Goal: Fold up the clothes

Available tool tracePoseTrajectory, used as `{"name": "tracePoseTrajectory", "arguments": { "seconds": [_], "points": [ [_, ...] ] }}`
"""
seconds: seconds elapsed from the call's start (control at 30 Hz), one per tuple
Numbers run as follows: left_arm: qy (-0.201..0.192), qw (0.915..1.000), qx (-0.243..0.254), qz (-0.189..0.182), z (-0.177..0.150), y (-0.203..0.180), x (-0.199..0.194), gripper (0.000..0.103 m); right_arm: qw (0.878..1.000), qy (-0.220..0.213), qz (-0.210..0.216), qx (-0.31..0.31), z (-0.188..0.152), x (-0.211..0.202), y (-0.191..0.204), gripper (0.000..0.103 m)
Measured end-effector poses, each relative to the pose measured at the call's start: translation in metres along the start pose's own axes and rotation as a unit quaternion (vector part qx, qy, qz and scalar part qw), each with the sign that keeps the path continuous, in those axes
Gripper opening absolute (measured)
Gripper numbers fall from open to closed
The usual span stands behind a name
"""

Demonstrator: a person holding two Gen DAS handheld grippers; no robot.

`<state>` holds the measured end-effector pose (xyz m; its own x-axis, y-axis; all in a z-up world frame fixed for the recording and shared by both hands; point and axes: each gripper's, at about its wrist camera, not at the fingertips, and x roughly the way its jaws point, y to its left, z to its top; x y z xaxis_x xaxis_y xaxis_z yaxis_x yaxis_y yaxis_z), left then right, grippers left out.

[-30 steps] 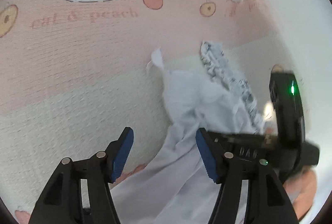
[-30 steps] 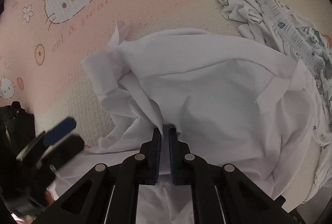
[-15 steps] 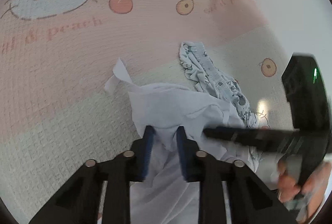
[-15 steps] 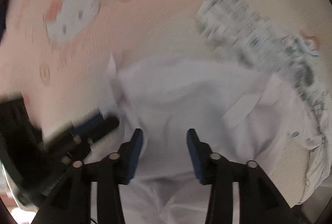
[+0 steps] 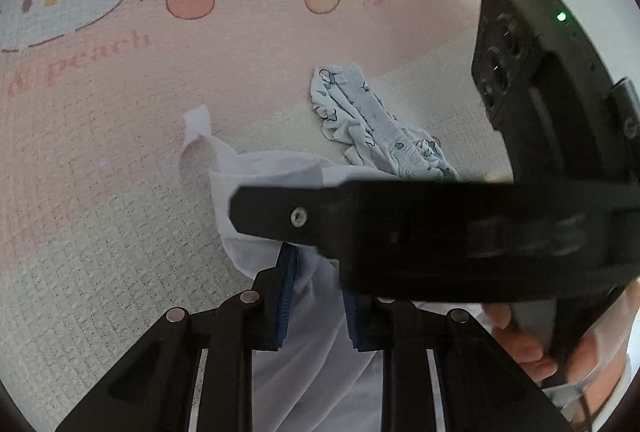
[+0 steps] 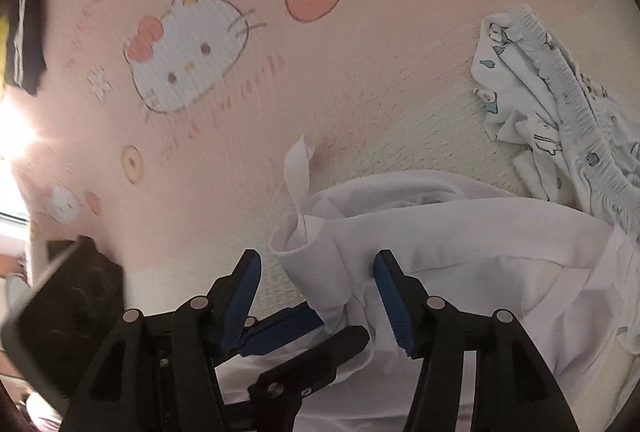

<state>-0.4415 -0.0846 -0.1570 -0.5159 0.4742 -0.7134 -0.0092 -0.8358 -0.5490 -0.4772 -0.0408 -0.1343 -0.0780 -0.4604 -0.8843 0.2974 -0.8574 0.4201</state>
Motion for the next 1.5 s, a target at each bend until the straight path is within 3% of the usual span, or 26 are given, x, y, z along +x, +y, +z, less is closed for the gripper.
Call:
{"name": "tracePoseTrajectory", "arguments": {
  "seconds": [0.07, 0.1, 0.2, 0.27, 0.33, 0.37, 0.4, 0.53, 0.67, 0.73, 0.77, 0.8, 0.83, 0.9, 1.0, 1.1, 1.17, 1.23, 1.27, 1.33, 1.5],
  "points": [
    [-0.001, 1.0, -0.004, 0.003, -0.001, 0.001, -0.002, 0.019, 1.0, 0.007, -0.014, 0.009, -0.006, 0.009, -0.001, 0.031],
    [0.0, 0.9999, -0.003, 0.01, -0.002, 0.001, -0.005, 0.019, 1.0, 0.008, -0.022, 0.009, -0.008, 0.011, -0.002, 0.015],
    [0.007, 0.9994, 0.002, 0.033, -0.003, -0.002, -0.012, 0.02, 0.999, 0.003, -0.032, 0.01, -0.009, 0.012, -0.004, 0.013],
    [0.021, 0.9965, 0.018, 0.079, -0.005, -0.006, -0.016, 0.022, 0.999, -0.009, -0.035, 0.011, -0.011, 0.004, -0.006, 0.012],
    [0.036, 0.9939, 0.02, 0.103, -0.008, 0.0, -0.021, 0.039, 0.999, -0.026, -0.045, 0.01, -0.011, -0.009, -0.008, 0.012],
    [0.041, 0.9935, 0.013, 0.105, -0.01, 0.004, -0.024, 0.053, 0.998, -0.031, -0.048, 0.013, -0.013, -0.014, -0.012, 0.012],
    [0.042, 0.9941, 0.004, 0.1, -0.012, 0.009, -0.028, 0.058, 0.998, -0.036, -0.05, 0.017, -0.013, -0.018, -0.015, 0.012],
    [0.058, 0.9929, -0.015, 0.102, -0.024, 0.027, -0.038, 0.058, 0.996, -0.046, -0.054, 0.049, -0.02, -0.033, -0.038, 0.012],
    [0.062, 0.9931, 0.015, 0.099, -0.042, 0.028, -0.045, 0.058, 0.993, -0.058, -0.056, 0.083, -0.029, -0.05, -0.061, 0.012],
    [0.062, 0.9917, 0.036, 0.106, -0.053, 0.023, -0.045, 0.058, 0.991, -0.065, -0.062, 0.095, -0.034, -0.058, -0.071, 0.011],
    [0.062, 0.9912, 0.049, 0.106, -0.059, 0.018, -0.045, 0.049, 0.991, -0.068, -0.068, 0.096, -0.036, -0.06, -0.073, 0.011],
    [0.055, 0.9911, 0.058, 0.106, -0.063, 0.013, -0.047, 0.031, 0.99, -0.071, -0.071, 0.099, -0.039, -0.066, -0.077, 0.011],
    [0.049, 0.9909, 0.066, 0.106, -0.068, 0.008, -0.048, 0.025, 0.989, -0.075, -0.075, 0.104, -0.042, -0.071, -0.081, 0.011],
    [0.037, 0.9902, 0.082, 0.107, -0.077, -0.002, -0.052, 0.017, 0.986, -0.08, -0.091, 0.113, -0.048, -0.081, -0.092, 0.011],
    [0.028, 0.9911, 0.091, 0.092, -0.085, -0.014, -0.057, 0.015, 0.985, -0.074, -0.087, 0.128, -0.054, -0.084, -0.101, 0.011],
    [0.027, 0.9917, 0.096, 0.081, -0.088, -0.028, -0.056, 0.015, 0.987, -0.069, -0.061, 0.133, -0.059, -0.085, -0.098, 0.013],
    [0.03, 0.9919, 0.096, 0.078, -0.092, -0.033, -0.054, 0.015, 0.99, -0.067, -0.033, 0.118, -0.06, -0.084, -0.085, 0.022],
    [0.034, 0.9895, 0.103, 0.095, -0.096, -0.038, -0.048, 0.015, 0.992, -0.072, -0.018, 0.101, -0.06, -0.084, -0.069, 0.049],
    [0.041, 0.9867, 0.111, 0.111, -0.098, -0.041, -0.044, 0.015, 0.993, -0.076, -0.017, 0.093, -0.059, -0.083, -0.061, 0.053],
    [0.052, 0.9835, 0.111, 0.133, -0.101, -0.041, -0.034, 0.015, 0.994, -0.077, -0.015, 0.082, -0.055, -0.077, -0.046, 0.054],
    [0.018, 0.989, 0.043, 0.14, -0.112, -0.027, -0.028, 0.016, 0.993, -0.055, -0.025, 0.106, -0.052, -0.064, -0.043, 0.054]
  ]
}}
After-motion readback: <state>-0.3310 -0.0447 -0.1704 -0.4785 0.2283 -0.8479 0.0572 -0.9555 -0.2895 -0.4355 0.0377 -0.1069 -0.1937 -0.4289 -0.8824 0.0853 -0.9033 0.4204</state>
